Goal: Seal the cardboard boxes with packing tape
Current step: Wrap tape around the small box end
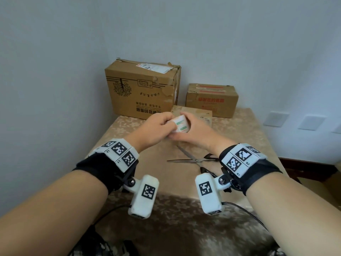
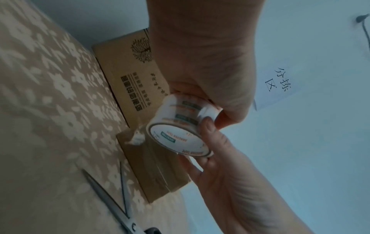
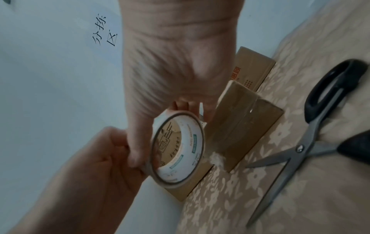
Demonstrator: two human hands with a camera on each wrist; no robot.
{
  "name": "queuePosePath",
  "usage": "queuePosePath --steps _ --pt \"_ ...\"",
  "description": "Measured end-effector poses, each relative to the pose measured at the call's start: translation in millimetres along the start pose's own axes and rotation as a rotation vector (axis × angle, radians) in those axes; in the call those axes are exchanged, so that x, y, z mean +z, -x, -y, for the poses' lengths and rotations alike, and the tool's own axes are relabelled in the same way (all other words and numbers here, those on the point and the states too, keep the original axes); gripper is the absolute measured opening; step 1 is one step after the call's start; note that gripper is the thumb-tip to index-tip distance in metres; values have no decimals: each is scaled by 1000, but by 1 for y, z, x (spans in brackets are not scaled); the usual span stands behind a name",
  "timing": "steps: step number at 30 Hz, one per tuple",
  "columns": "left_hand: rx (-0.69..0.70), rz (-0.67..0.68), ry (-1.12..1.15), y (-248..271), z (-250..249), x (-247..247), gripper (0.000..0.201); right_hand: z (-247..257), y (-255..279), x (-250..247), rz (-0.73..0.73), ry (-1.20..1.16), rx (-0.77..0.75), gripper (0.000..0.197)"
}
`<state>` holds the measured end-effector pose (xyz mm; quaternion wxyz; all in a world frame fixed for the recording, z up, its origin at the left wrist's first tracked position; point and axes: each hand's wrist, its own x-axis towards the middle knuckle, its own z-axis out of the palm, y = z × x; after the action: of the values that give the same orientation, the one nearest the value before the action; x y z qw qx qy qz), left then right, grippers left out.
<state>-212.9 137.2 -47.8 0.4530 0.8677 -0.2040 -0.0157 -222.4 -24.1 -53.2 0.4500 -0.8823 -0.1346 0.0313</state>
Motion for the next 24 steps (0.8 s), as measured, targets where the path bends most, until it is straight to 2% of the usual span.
queuePosePath --steps 5,9,12,15,19,21,24 --pt "-7 -31 22 -16 -1 22 13 -17 0 -12 -143 121 -44 58" --pt "18 -29 57 -26 -2 37 19 -30 4 -22 -176 248 -21 67" --pt "-6 -20 81 -31 -4 47 22 -38 7 -29 -203 141 -26 54" --pt "-4 16 87 -34 -8 52 21 -47 7 -35 -301 -25 36 31" --pt "14 107 73 -37 -13 56 20 -58 5 -33 -448 -82 78 12" --pt "36 158 84 -37 -14 60 19 -63 4 -33 -489 -108 122 10" --pt "60 184 62 -36 -16 65 18 -67 0 -32 -446 -68 164 14"
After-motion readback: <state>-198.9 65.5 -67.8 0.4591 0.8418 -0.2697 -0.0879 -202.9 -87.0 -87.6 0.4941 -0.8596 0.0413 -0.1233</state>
